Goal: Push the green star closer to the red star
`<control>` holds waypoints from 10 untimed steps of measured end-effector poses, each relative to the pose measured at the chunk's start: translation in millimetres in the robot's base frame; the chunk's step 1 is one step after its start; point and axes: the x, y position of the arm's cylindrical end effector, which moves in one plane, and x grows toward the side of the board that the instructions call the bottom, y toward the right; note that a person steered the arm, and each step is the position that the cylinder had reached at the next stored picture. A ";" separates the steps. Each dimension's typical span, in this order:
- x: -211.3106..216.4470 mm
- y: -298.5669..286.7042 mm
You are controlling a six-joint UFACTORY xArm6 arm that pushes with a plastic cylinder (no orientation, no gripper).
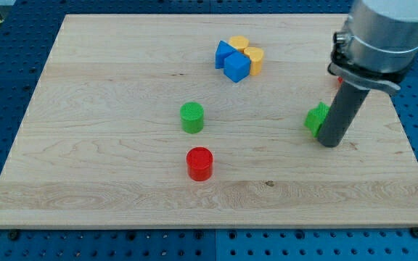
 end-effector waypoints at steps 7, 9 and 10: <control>-46.4 -21.1; -63.7 5.2; -70.6 30.1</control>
